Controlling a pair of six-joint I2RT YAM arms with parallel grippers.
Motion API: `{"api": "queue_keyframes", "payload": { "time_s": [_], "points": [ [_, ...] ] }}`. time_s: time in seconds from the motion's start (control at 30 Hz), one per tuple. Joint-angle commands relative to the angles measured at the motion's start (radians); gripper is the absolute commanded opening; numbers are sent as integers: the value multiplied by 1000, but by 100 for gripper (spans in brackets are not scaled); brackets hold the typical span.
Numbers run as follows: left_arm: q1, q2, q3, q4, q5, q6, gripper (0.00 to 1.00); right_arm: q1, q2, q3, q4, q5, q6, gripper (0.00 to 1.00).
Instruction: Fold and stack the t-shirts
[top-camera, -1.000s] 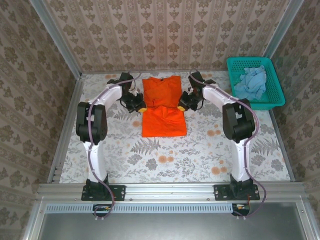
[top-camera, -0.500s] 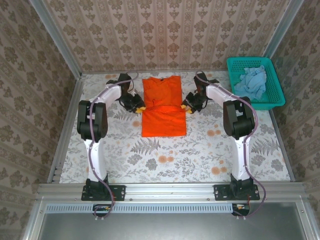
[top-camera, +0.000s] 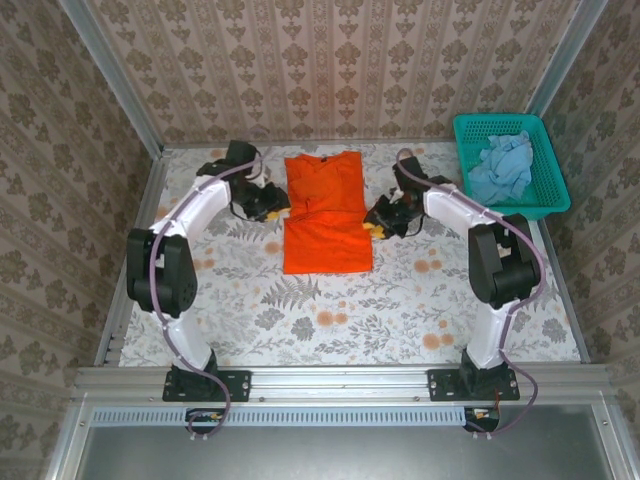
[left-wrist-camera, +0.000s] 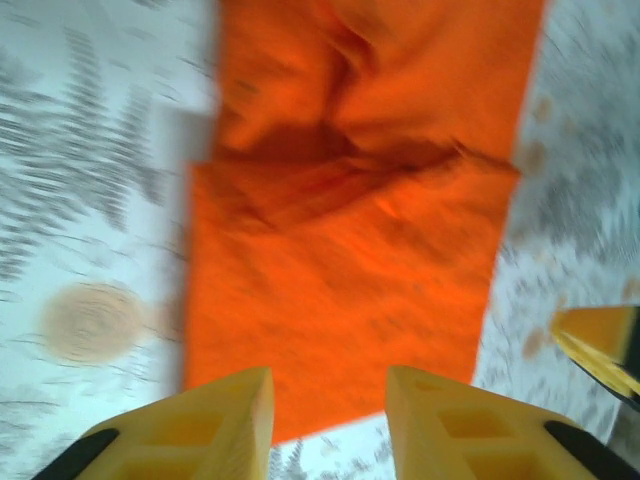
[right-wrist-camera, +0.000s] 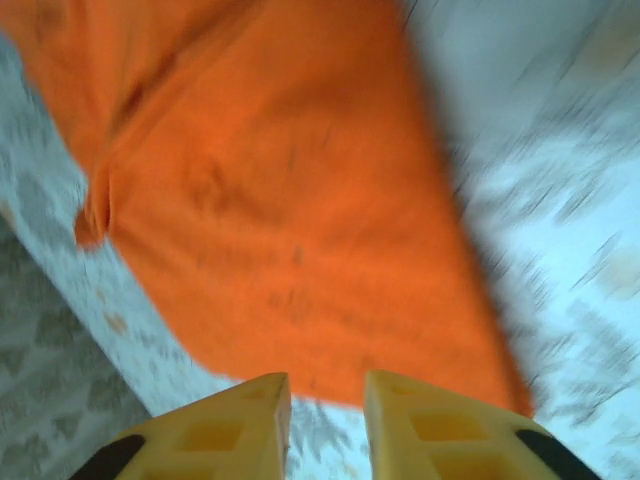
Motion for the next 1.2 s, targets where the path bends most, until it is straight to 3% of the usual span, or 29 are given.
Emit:
{"api": "queue_keyframes", "payload": {
  "time_s": [0.0,0.33,0.7,0.83,0.9,0.97,1.07,1.17],
  "points": [
    [-84,31,-96,-4,97,82,32,84,-19,-99,34,-43,22,23],
    [-110,118,-305,58,-18,155,31,99,57,-276,108,73,6,15],
    [-146,-130,-558,-7,-7,138,35,179,-217,-559,134,63,82,20],
    [-135,-233,-488,-106,-19,168,40,221,-340,-540,135,70,142,30],
    [-126,-256,-434,-109,4,167,40,231,-398,-510,139,122,163,39],
    [-127,-241,-377,-68,49,152,41,224,-432,-476,154,182,187,41],
    [-136,-170,-314,22,132,115,39,171,-399,-440,200,219,225,35],
    [-153,-71,-230,59,147,111,36,102,-273,-352,218,178,201,25]
  ]
}}
